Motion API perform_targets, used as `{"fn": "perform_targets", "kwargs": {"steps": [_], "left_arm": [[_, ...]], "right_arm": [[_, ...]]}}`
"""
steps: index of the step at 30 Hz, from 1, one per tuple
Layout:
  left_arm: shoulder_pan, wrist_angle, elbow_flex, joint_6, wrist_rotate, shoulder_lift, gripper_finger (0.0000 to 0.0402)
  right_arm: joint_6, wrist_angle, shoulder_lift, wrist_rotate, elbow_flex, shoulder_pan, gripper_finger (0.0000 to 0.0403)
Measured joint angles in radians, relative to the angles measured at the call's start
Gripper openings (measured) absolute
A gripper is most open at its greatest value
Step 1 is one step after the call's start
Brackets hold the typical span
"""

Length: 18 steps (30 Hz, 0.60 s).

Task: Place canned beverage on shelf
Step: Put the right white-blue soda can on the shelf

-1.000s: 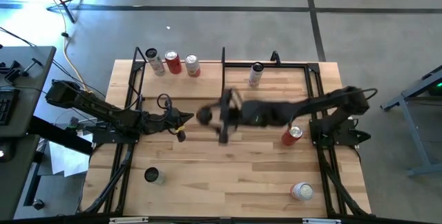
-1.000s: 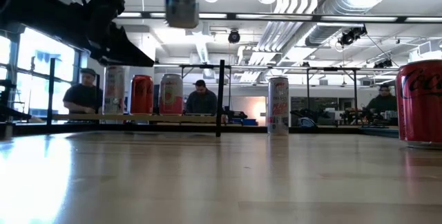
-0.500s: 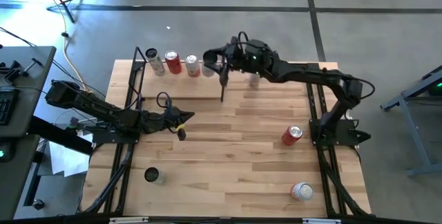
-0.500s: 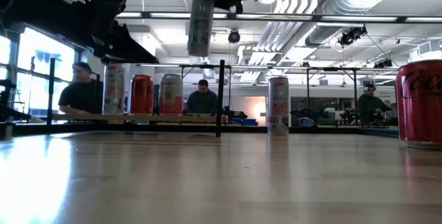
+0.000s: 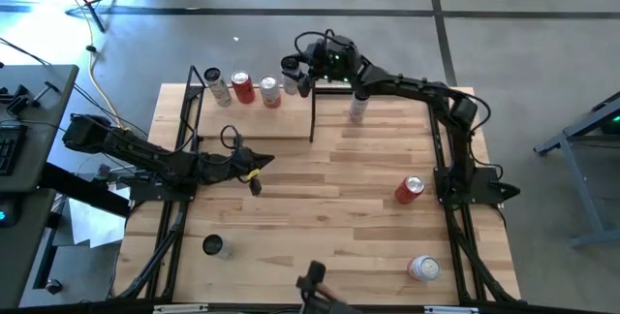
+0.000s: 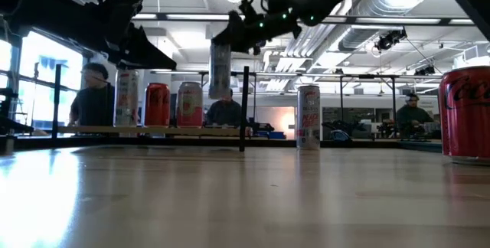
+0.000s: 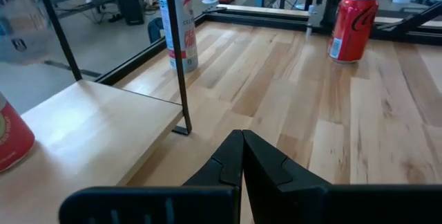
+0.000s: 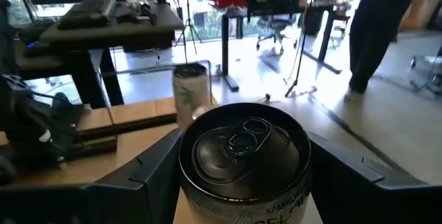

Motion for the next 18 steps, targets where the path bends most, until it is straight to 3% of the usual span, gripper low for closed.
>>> {"fn": "perform_targets", "kwargs": {"steps": [18], "left_arm": [[0.072,0.008,0.0,0.006,0.077,0.0,0.0]], "right_arm": [[0.043,0.003,0.125,-0.051,0.018,-0.042,0.0241]]}}
